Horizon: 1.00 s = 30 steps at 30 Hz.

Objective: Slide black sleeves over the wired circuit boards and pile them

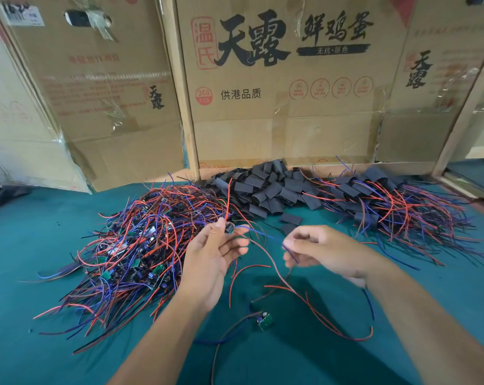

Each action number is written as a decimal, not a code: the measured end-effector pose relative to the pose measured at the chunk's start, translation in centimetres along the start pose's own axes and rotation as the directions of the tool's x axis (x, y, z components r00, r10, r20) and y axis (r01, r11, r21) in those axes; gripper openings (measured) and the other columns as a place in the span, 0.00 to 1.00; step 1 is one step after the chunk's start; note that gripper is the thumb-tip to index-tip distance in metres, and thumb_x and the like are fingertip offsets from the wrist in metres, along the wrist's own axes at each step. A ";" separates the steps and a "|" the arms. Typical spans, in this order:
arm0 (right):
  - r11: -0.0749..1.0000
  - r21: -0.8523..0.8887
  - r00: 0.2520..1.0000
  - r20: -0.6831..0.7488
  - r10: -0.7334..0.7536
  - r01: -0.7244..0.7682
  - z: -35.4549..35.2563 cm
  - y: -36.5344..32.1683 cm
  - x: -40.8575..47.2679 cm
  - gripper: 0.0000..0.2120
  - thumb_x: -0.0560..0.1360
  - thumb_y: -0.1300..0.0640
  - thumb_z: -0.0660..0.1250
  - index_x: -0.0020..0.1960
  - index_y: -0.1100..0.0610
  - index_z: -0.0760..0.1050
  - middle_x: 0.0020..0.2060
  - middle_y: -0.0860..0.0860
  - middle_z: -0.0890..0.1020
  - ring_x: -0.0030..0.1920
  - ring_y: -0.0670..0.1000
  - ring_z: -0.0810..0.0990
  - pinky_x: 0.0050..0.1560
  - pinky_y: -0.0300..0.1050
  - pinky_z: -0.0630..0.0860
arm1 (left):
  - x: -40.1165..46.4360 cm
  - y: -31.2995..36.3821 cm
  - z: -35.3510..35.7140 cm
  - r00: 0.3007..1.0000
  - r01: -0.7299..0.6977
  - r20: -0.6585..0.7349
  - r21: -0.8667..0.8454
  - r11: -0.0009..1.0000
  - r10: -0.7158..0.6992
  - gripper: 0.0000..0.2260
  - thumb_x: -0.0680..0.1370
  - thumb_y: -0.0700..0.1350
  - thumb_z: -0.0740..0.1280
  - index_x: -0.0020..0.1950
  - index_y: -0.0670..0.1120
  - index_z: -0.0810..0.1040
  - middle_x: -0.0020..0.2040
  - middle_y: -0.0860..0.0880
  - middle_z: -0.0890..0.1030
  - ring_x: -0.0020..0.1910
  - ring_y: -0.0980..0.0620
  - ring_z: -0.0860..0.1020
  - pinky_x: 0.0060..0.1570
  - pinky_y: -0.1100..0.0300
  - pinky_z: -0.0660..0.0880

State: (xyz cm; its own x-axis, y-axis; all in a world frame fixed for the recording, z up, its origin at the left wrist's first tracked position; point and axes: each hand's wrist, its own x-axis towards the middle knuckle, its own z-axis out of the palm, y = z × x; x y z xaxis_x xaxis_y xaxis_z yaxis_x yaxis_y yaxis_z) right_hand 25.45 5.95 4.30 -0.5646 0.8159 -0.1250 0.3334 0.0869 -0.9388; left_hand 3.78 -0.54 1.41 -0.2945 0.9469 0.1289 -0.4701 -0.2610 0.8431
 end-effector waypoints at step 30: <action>0.323 -0.902 0.897 -0.370 -0.242 -0.285 0.2 -0.4 21.7 0.10 0.80 0.52 0.59 0.54 0.57 0.74 0.51 0.57 0.82 0.48 0.60 0.81 0.37 0.47 0.68 | 1.0 -1.2 -0.7 0.991 -0.079 -0.090 0.161 0.984 0.095 0.13 0.86 0.48 0.55 0.52 0.40 0.71 0.51 0.40 0.86 0.51 0.42 0.84 0.50 0.55 0.82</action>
State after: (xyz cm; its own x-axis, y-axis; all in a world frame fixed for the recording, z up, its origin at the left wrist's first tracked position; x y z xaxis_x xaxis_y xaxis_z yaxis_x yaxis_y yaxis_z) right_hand 12.90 23.46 1.94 -0.3076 0.9222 0.2343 0.9501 0.3113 0.0220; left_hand 3.49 0.63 0.17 -0.4116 0.8971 0.1604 -0.3055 -0.3017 0.9031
